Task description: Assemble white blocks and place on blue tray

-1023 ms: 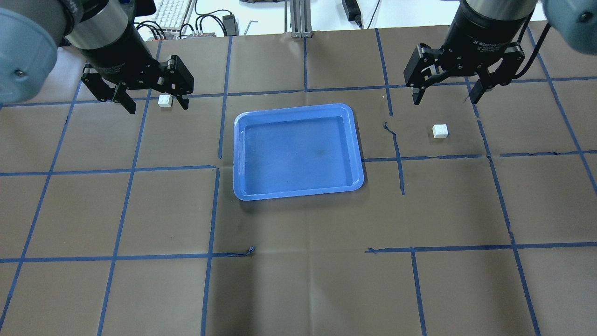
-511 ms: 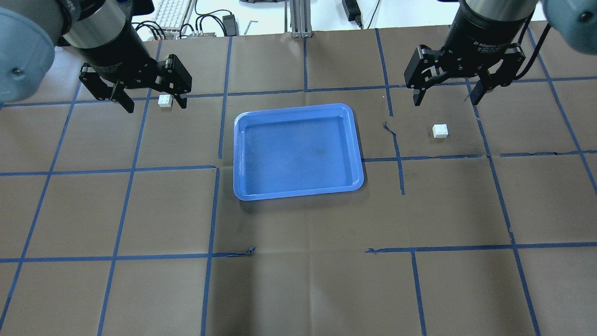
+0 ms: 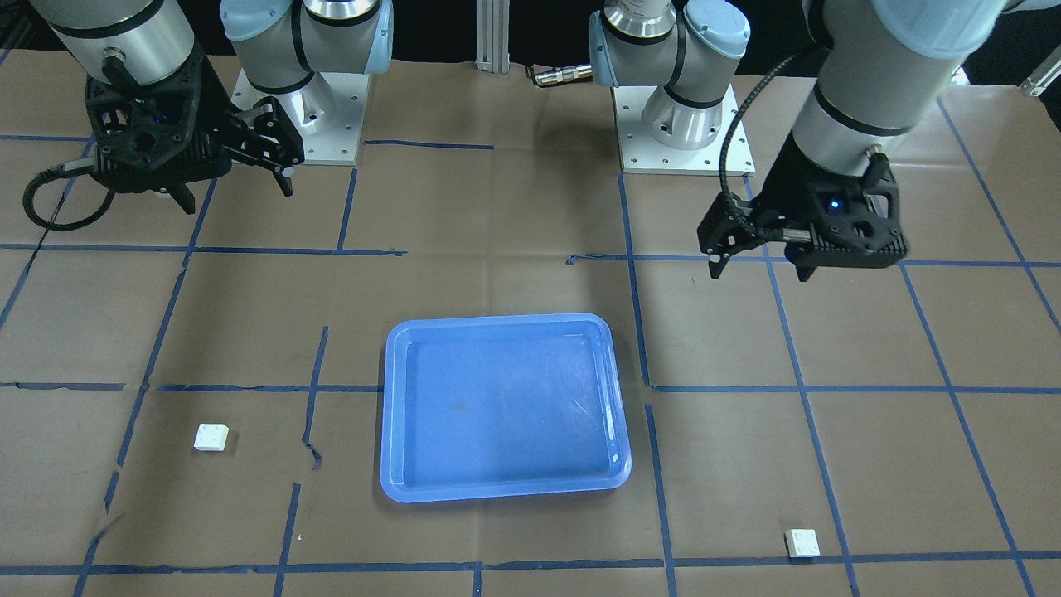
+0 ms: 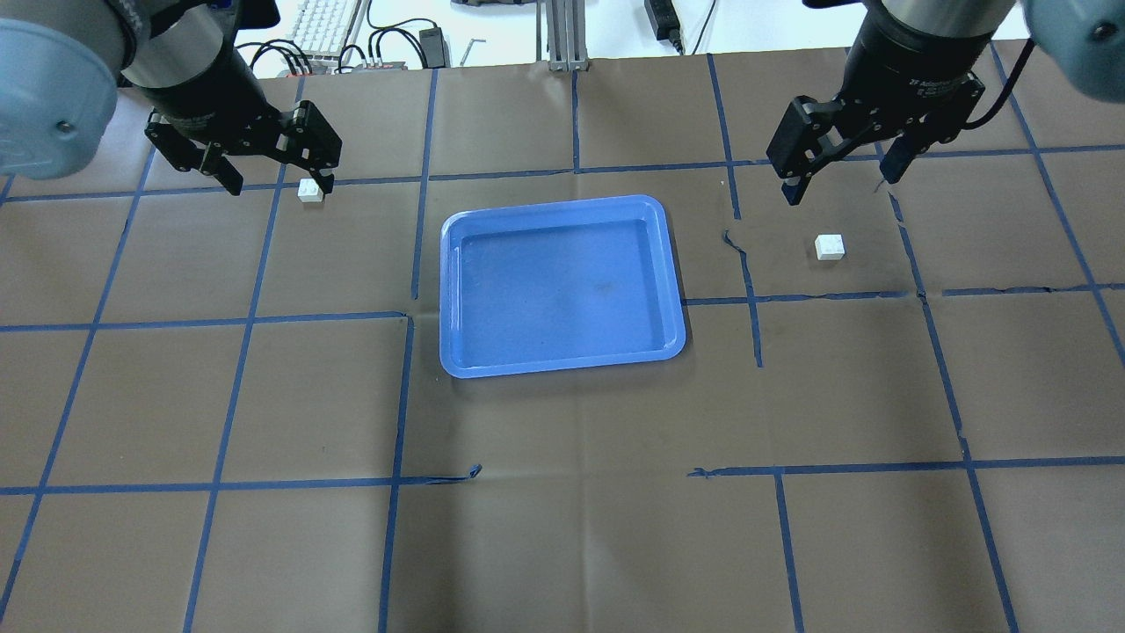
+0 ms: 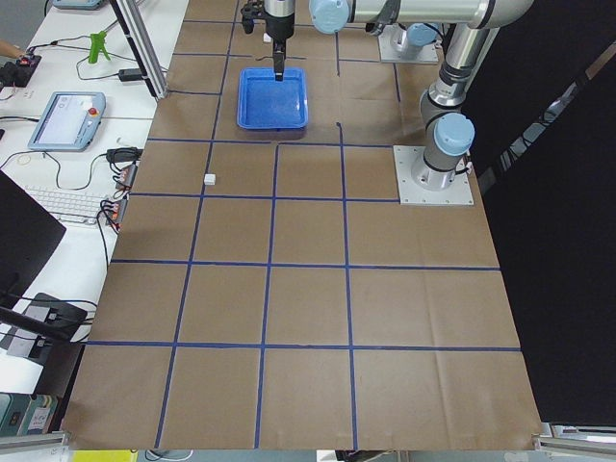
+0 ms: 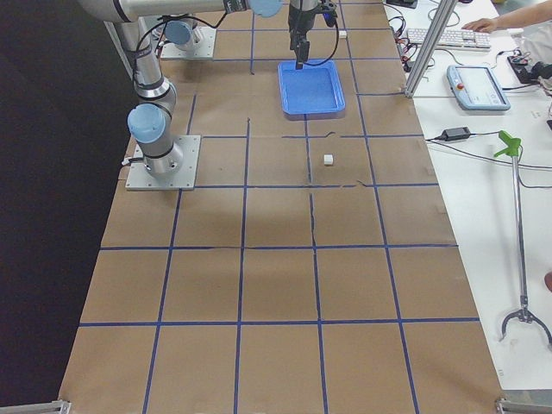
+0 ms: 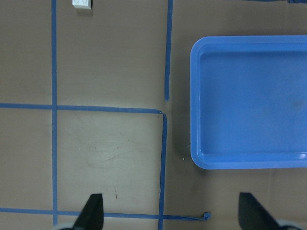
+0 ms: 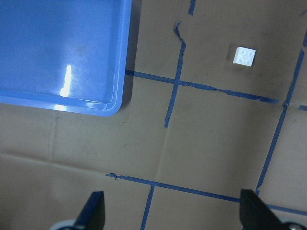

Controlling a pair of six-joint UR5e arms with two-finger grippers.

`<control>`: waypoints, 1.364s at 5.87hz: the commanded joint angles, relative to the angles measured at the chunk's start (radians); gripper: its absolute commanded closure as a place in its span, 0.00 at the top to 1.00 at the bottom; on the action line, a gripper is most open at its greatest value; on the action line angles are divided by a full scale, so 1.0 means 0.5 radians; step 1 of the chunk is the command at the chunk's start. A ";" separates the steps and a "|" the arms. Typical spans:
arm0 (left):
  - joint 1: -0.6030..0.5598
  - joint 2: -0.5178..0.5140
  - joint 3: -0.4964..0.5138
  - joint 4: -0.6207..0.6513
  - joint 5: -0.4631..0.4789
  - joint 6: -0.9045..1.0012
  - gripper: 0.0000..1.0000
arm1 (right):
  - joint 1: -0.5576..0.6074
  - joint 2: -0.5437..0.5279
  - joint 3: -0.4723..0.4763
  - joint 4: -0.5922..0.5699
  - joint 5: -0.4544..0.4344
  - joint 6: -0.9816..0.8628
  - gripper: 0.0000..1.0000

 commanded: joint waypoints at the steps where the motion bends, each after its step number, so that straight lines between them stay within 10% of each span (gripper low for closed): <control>1: 0.178 -0.294 0.035 0.331 -0.003 0.268 0.99 | -0.114 0.030 -0.002 -0.007 0.005 -0.728 1.00; 6: 0.267 -1.044 0.317 0.873 -0.028 0.490 0.99 | -0.492 0.229 -0.005 -0.301 0.035 -3.106 1.00; 8: 0.264 -1.212 0.440 0.895 -0.028 0.490 0.98 | -0.587 0.391 0.004 -0.323 0.312 -3.340 1.00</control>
